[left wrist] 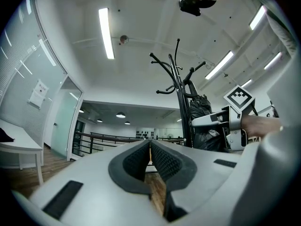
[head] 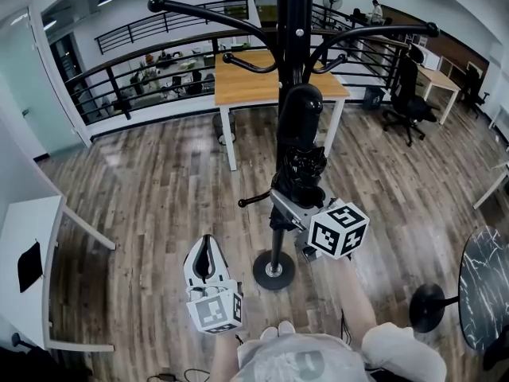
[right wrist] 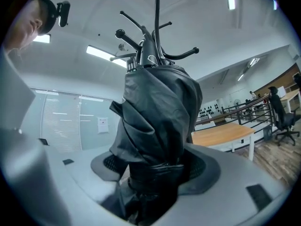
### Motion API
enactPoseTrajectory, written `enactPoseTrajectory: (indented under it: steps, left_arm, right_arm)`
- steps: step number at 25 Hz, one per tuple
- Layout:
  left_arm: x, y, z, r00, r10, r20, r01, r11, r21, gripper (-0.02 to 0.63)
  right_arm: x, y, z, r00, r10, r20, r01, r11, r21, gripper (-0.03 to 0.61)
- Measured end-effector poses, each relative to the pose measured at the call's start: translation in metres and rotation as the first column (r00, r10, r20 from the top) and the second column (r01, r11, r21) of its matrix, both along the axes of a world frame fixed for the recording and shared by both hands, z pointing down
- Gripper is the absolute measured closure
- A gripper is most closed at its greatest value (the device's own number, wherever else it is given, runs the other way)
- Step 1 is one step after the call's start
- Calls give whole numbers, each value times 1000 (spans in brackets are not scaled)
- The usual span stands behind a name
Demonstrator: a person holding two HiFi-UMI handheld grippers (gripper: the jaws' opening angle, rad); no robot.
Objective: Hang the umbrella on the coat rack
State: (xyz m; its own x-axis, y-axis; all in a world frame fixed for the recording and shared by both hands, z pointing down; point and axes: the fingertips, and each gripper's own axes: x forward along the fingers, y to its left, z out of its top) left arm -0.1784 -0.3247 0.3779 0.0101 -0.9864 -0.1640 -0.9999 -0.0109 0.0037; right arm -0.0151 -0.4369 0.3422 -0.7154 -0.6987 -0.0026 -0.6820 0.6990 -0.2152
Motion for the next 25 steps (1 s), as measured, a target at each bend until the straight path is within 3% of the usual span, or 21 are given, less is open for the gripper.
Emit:
enactPoseTrajectory:
  steps: [8,13,17,23,25]
  left_arm:
    - [10,5,-8,999,34,17,-34,999,14,581]
    - [19,12,-14,998,64,19,-64,998,27,581]
    - [30,13,-18,995,94,37,-96,995,37,581]
    - [54,16,-27,984,167,62,-170,984,49,582]
    - [62,19,-33,981,181,72,-185,981,64,582]
  right_arm:
    - [23,3,-4,993,120,-22,-119,993,22,245]
    - [35,21,-11,991,134,20,-134,990,31,239]
    - [47,44,-28,988,156,15,-156,980,124,241]
    - [71,93,-39,963,265,-58,-240,932,273,246]
    - [79,109,-36,952,299,-66,-268,918,294,308]
